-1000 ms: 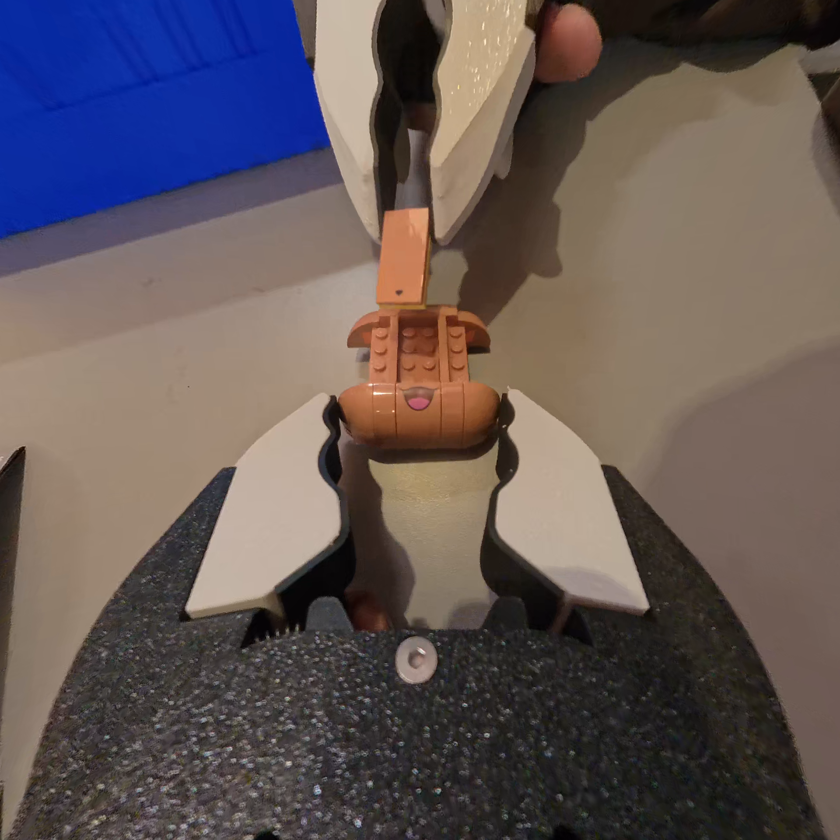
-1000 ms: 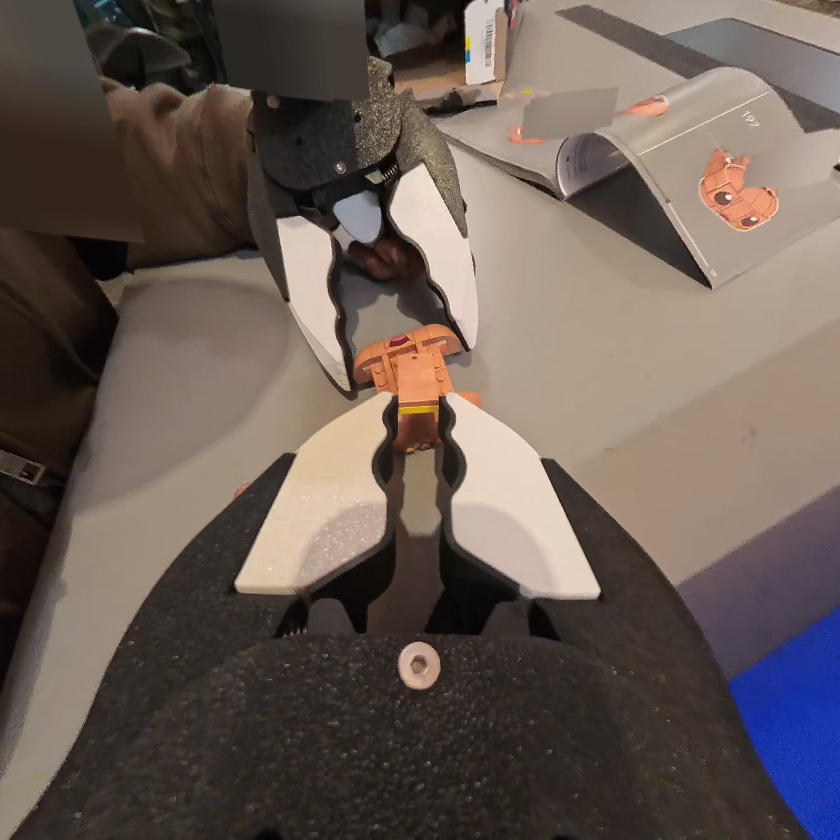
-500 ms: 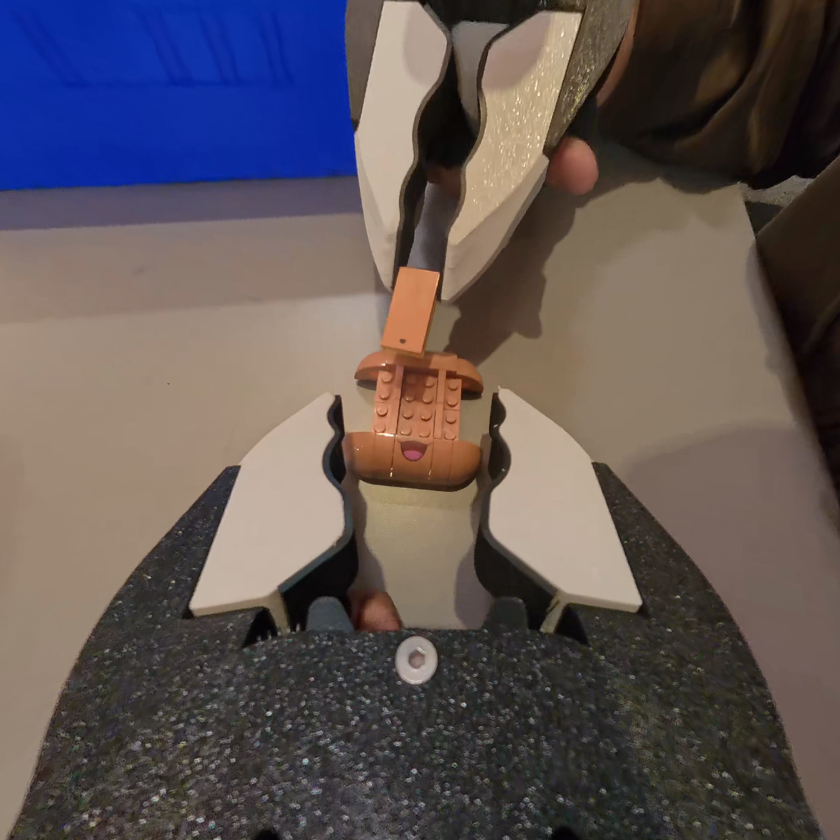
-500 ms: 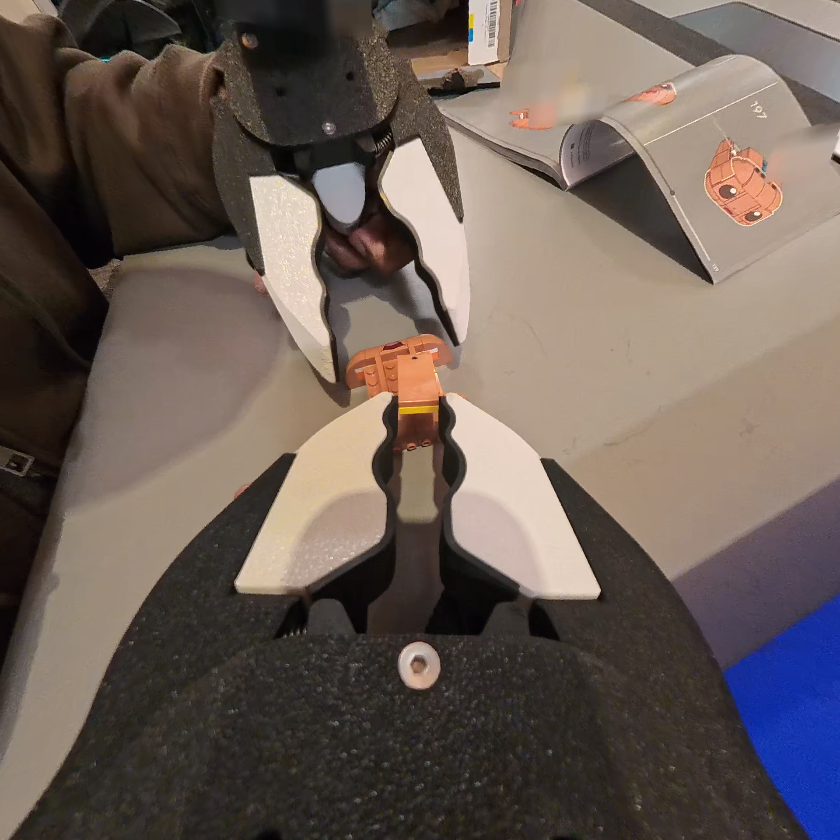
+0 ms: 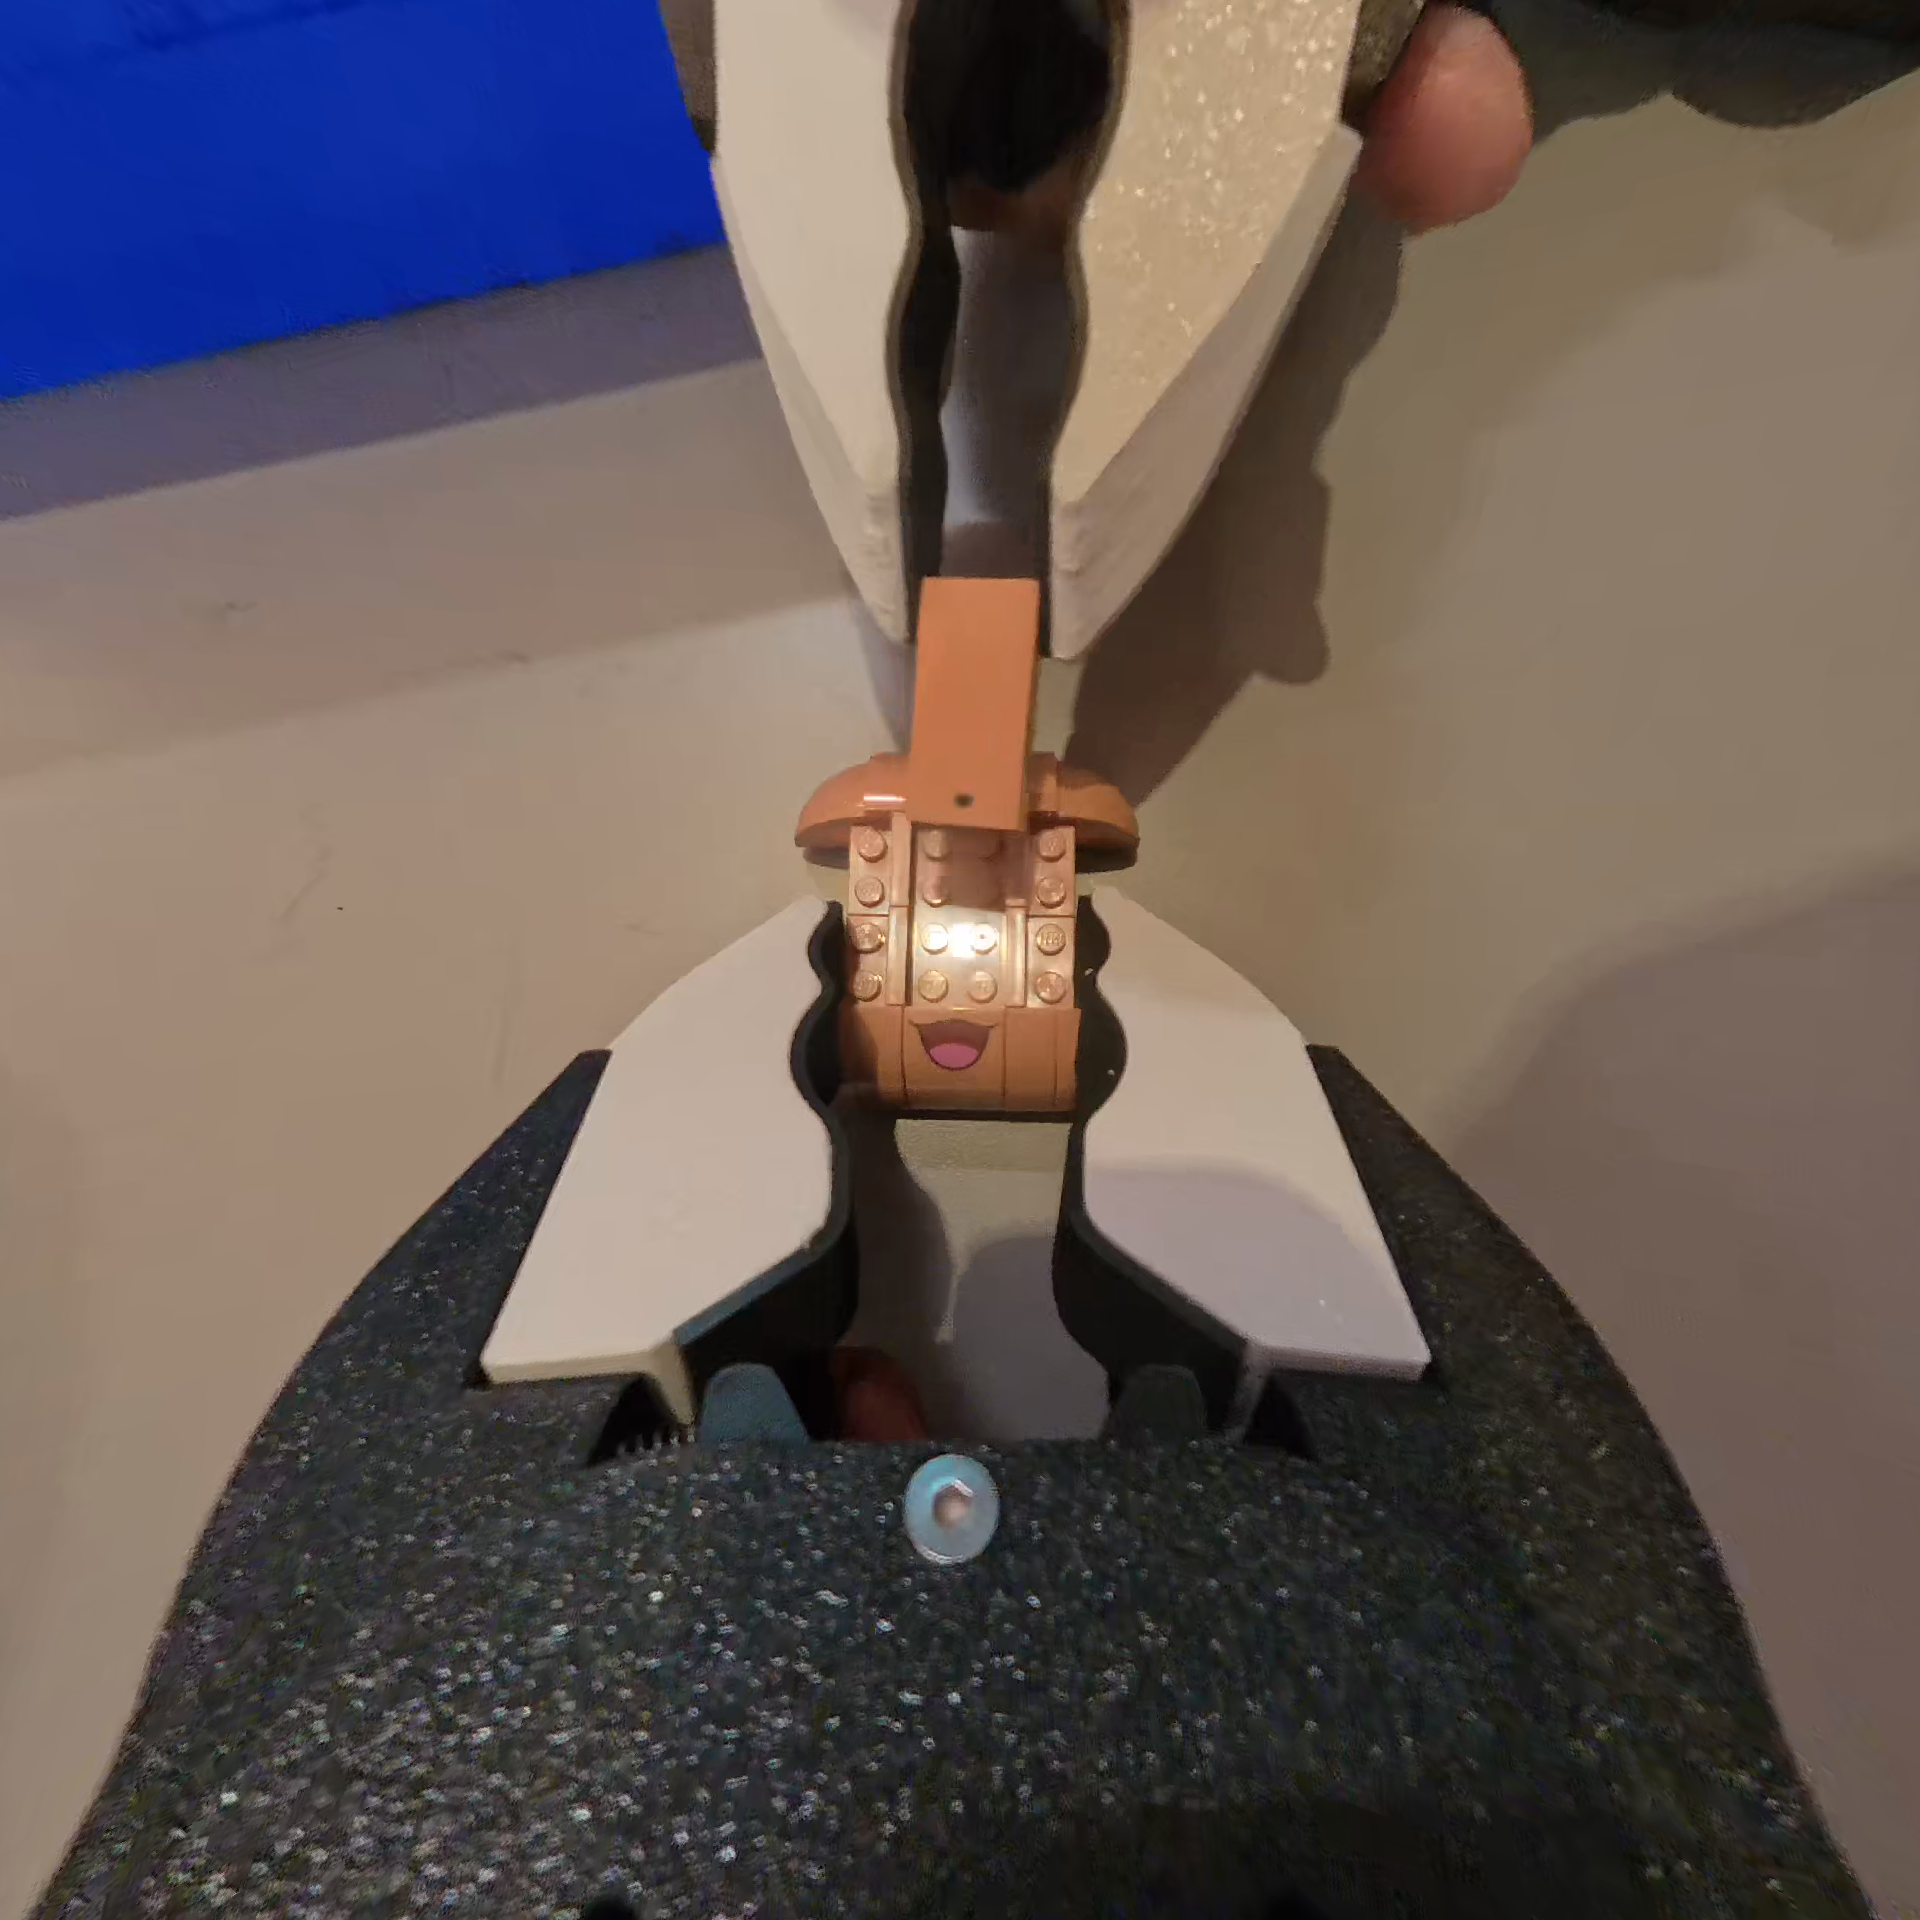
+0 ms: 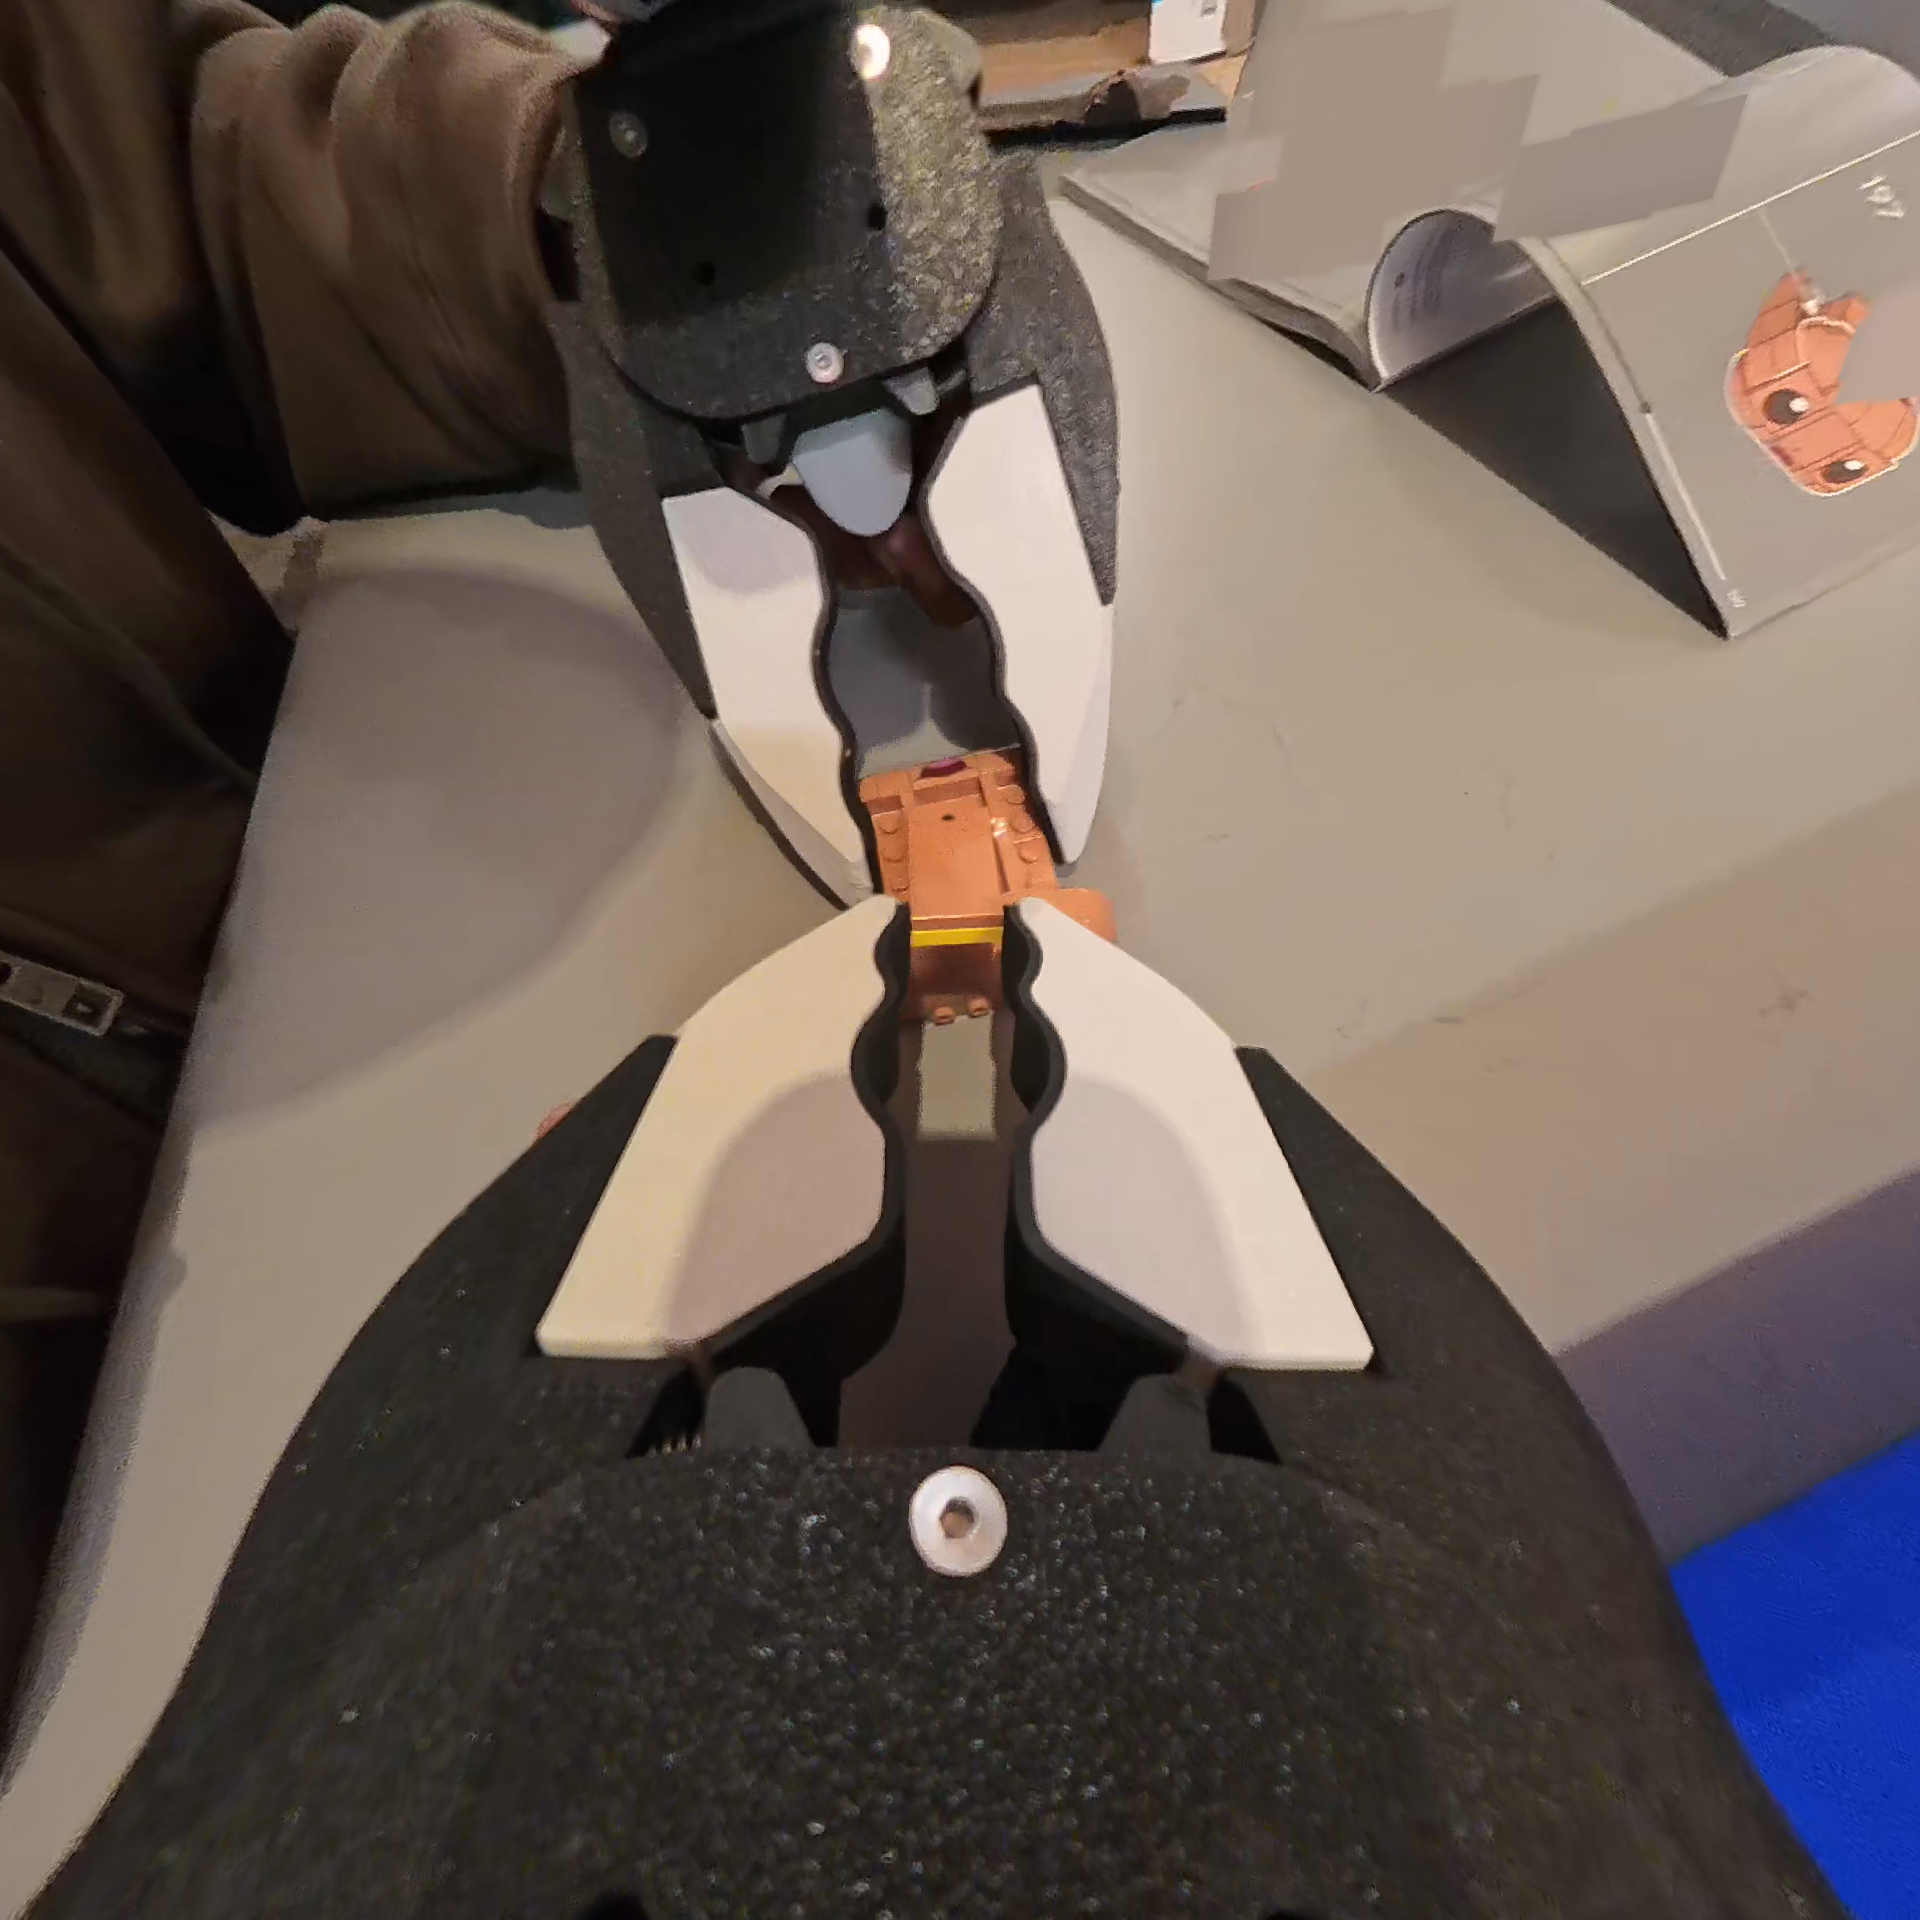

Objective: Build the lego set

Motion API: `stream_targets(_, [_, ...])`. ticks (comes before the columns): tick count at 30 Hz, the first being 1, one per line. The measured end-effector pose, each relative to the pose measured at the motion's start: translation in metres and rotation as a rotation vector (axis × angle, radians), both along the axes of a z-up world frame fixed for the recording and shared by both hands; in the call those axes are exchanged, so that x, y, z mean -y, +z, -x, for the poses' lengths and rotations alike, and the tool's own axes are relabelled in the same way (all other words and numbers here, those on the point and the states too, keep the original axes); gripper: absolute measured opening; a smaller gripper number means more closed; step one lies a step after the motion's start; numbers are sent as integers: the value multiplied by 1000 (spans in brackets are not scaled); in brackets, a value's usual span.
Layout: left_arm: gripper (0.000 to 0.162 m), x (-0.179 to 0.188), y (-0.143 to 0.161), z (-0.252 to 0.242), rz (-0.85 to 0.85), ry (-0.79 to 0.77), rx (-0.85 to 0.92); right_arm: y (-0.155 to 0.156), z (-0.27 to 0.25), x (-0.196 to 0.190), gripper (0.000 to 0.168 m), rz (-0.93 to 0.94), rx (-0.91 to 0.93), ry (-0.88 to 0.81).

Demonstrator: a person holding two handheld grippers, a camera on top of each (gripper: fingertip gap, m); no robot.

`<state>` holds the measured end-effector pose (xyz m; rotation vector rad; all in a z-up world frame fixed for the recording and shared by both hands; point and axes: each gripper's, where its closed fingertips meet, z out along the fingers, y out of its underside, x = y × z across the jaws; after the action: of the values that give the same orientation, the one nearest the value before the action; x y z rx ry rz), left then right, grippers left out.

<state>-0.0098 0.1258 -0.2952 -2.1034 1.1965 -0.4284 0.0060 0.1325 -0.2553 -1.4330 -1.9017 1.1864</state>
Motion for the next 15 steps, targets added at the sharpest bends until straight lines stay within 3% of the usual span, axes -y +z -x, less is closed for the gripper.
stream_targets(15, [42,4,1,-5,-29,0,45,-4,3,2,16,-178,278,127])
